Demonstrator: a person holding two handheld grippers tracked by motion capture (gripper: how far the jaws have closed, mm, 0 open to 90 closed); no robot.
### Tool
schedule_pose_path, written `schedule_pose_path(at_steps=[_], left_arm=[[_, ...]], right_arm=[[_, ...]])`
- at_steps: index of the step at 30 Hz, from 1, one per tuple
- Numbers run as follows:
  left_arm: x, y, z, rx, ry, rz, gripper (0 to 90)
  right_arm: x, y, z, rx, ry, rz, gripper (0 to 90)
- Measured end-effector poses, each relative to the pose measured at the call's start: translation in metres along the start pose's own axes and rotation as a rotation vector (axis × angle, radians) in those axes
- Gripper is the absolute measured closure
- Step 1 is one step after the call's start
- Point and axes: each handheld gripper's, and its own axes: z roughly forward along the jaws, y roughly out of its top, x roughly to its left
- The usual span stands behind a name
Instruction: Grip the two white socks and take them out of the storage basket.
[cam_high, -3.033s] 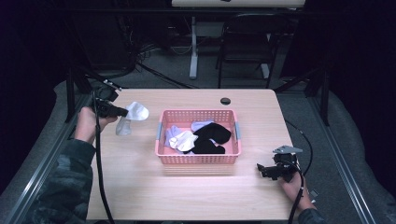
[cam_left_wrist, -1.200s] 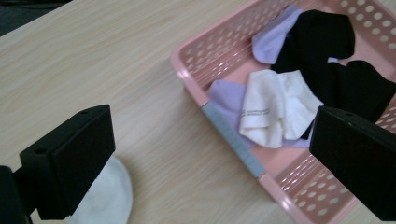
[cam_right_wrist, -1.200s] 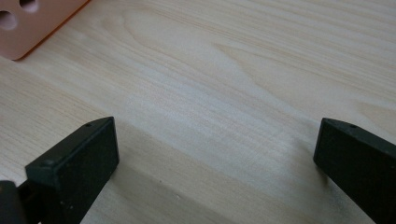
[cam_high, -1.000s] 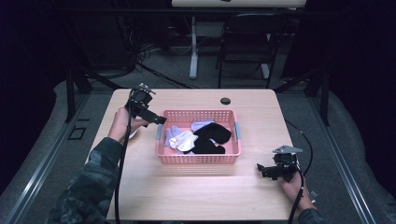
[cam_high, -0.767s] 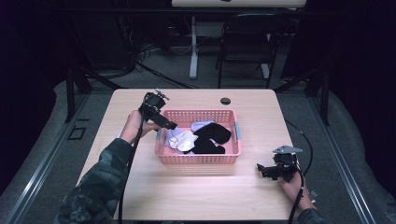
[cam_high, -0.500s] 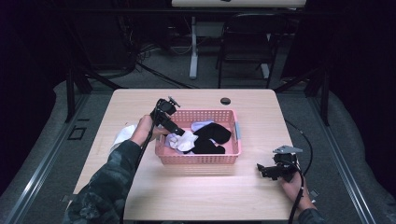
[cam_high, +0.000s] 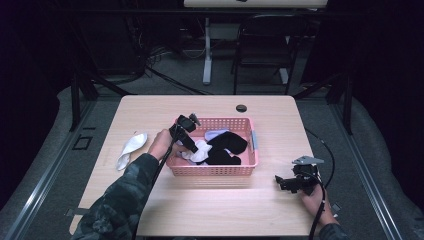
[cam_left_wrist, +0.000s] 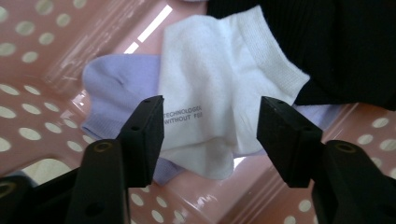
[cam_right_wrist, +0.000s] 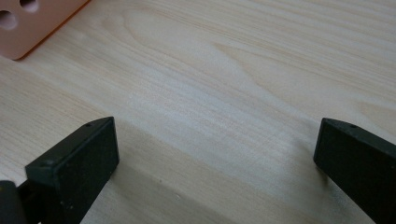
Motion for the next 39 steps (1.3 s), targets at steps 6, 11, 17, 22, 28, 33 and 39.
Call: schedule_pose_path(at_steps=[6, 11, 17, 22, 28, 33, 39], left_arm=[[-0.004, 0.002, 0.009, 0.043, 0.016, 0.002, 53.8], [-0.007, 0.004, 0.015, 0.079, 0.029, 0.015, 64.6], [-0.01, 0.004, 0.016, 0.086, 0.033, 0.031, 79.0], [-0.009, 0.002, 0.01, 0.067, 0.021, 0.042, 81.0], [-0.006, -0.003, -0.001, 0.017, 0.015, 0.03, 81.2], [-0.006, -0.006, -0.012, -0.015, 0.011, 0.033, 81.4], [-0.006, -0.006, -0.024, -0.037, 0.029, 0.051, 81.4]], right_arm=[[0.0, 0.0, 0.0, -0.002, 0.001, 0.001, 0.0], [0.0, 0.0, 0.0, -0.001, 0.001, 0.0, 0.0], [0.0, 0.0, 0.0, -0.001, 0.001, 0.0, 0.0], [0.0, 0.0, 0.0, -0.002, 0.002, 0.0, 0.0], [0.0, 0.0, 0.0, -0.001, 0.002, 0.0, 0.0], [0.0, 0.0, 0.0, -0.001, 0.001, 0.0, 0.0], [0.0, 0.0, 0.0, -0.002, 0.001, 0.0, 0.0]])
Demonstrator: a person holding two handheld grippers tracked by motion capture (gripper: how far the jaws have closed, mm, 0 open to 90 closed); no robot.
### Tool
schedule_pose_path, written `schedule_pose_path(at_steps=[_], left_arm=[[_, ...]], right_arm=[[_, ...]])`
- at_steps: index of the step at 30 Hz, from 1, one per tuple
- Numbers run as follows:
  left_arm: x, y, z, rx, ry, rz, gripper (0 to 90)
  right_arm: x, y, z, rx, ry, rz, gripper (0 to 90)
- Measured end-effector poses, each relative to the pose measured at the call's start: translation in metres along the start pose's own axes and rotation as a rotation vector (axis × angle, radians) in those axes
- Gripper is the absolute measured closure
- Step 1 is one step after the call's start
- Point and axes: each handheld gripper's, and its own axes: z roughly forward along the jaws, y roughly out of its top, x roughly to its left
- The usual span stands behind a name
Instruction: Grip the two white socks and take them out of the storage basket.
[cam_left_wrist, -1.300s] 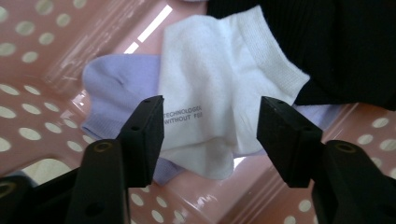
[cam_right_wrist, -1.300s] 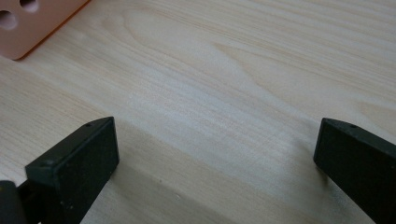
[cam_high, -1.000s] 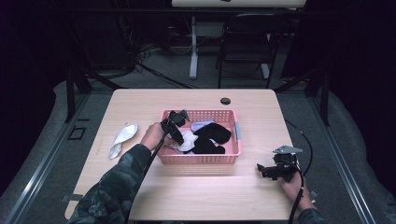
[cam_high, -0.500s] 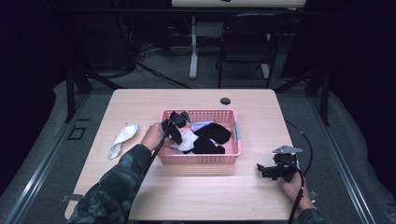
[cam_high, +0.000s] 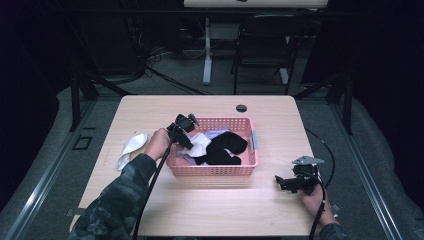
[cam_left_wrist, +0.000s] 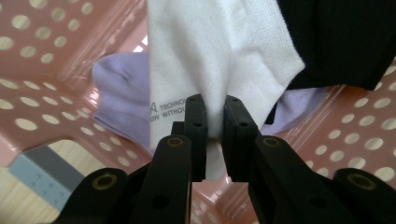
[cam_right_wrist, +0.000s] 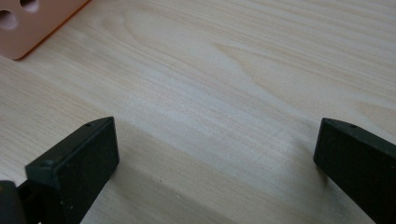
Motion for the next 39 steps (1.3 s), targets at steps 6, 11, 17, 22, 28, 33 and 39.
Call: schedule_pose_path(at_steps=[6, 11, 17, 22, 28, 33, 39], left_arm=[[0.002, 0.001, -0.01, -0.02, 0.006, 0.005, 81.4], [0.0, 0.005, -0.023, -0.039, 0.013, 0.019, 81.4], [-0.004, 0.011, -0.037, -0.058, 0.018, 0.039, 81.3], [-0.003, 0.013, -0.047, -0.07, 0.024, 0.04, 81.3], [-0.002, 0.013, -0.059, -0.093, 0.032, 0.042, 81.3], [0.001, 0.014, -0.073, -0.112, 0.043, 0.039, 81.3], [0.004, 0.013, -0.091, -0.139, 0.061, 0.038, 81.3]], right_arm=[[0.0, 0.0, 0.0, 0.0, -0.001, 0.0, 0.0], [0.0, 0.0, 0.0, 0.0, -0.001, 0.0, 0.0], [0.0, 0.0, 0.0, 0.0, -0.004, 0.002, 0.0], [0.0, 0.0, 0.0, -0.003, -0.005, 0.002, 0.0], [0.0, -0.001, 0.0, -0.003, -0.004, 0.002, 0.0], [0.0, -0.001, 0.0, -0.003, -0.006, 0.002, 0.0], [0.001, -0.001, 0.0, -0.004, -0.006, 0.002, 0.0]])
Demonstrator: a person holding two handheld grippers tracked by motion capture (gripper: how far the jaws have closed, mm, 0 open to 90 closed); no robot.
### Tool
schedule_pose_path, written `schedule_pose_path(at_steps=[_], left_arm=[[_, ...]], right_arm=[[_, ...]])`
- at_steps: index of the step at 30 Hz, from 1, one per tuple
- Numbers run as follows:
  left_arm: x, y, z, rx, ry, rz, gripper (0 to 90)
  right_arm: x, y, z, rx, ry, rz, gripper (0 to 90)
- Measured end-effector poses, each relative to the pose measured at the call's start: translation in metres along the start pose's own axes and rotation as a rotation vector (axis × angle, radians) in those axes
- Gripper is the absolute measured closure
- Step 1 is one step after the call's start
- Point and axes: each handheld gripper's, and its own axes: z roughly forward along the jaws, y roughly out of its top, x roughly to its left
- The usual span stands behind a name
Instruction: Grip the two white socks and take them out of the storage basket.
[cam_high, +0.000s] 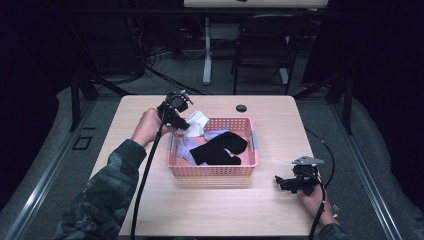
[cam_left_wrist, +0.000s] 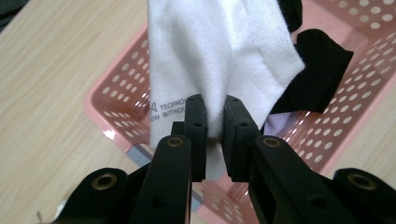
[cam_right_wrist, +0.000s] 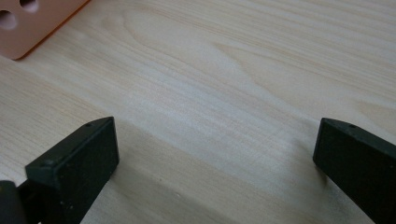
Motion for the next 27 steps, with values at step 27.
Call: schedule_pose_path(at_steps=[27], left_arm=[[0.039, -0.042, -0.041, -0.035, 0.052, -0.108, 81.3]], right_arm=[[0.0, 0.0, 0.0, 0.0, 0.001, 0.0, 0.0]])
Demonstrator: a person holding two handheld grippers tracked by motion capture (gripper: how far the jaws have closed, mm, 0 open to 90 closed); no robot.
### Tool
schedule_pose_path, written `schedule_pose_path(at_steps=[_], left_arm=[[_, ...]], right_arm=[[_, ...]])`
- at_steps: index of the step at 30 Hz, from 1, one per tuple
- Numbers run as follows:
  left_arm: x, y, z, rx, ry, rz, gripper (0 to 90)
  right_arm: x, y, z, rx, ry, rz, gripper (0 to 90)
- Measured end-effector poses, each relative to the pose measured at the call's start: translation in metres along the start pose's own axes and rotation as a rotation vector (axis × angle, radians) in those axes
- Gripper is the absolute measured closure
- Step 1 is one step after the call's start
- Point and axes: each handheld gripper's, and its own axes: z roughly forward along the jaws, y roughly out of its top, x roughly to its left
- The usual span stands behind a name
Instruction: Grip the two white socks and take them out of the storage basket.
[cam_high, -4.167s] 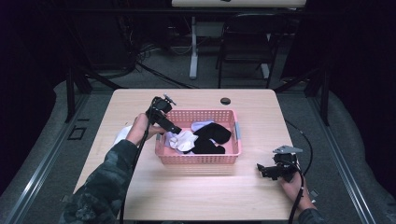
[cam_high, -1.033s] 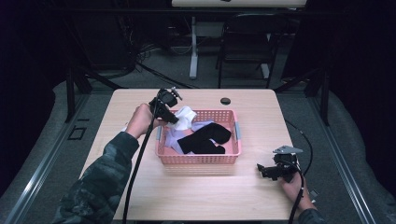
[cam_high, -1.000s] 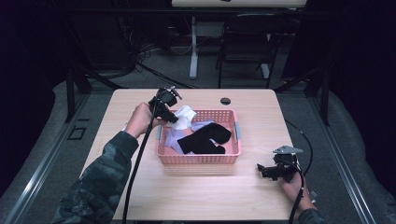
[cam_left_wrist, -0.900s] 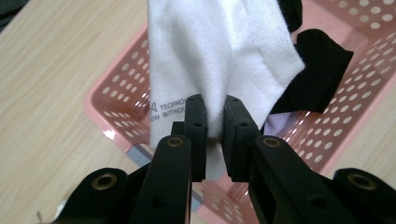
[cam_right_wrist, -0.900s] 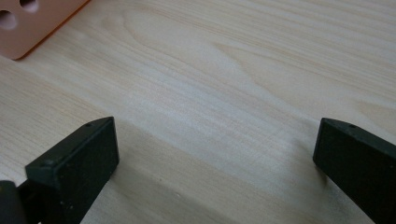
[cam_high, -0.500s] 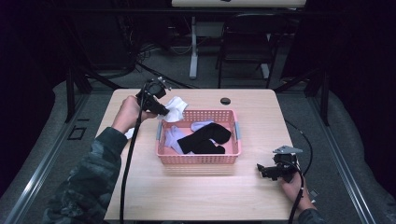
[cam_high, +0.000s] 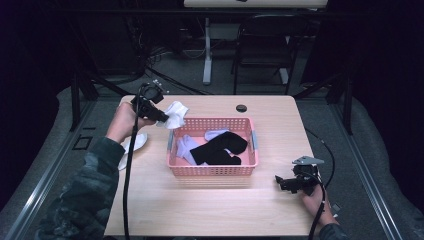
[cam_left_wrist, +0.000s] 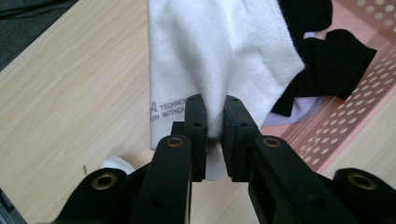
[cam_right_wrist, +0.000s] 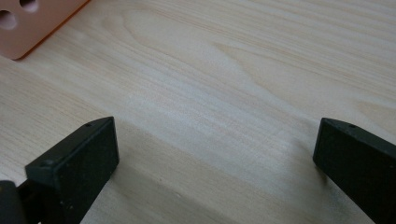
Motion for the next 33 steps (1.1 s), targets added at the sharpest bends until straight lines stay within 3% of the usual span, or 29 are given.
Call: schedule_pose_path(at_steps=[5, 12, 18, 23, 29, 31, 33], left_arm=[[0.018, -0.021, -0.003, -0.003, 0.006, -0.049, 81.2], [0.047, -0.062, -0.005, -0.008, 0.022, -0.172, 81.3], [0.056, -0.083, 0.001, -0.002, 0.013, -0.22, 81.3], [0.061, -0.105, 0.018, 0.025, 0.006, -0.254, 81.3], [0.067, -0.127, 0.041, 0.074, 0.028, -0.304, 81.3], [0.068, -0.133, 0.049, 0.067, 0.001, -0.328, 81.3], [0.069, -0.137, 0.057, 0.086, 0.002, -0.327, 81.3]], right_arm=[[0.0, 0.0, 0.0, 0.0, -0.001, 0.0, 0.0], [0.0, 0.0, 0.0, 0.001, -0.002, 0.001, 0.0], [0.0, 0.0, 0.0, 0.001, -0.003, 0.002, 0.0], [0.0, 0.0, 0.0, 0.0, -0.004, 0.002, 0.0], [0.0, 0.0, 0.0, 0.0, -0.004, 0.002, 0.0], [0.0, 0.0, 0.0, 0.0, -0.003, 0.002, 0.0], [0.0, 0.0, 0.0, -0.001, -0.004, 0.002, 0.0]])
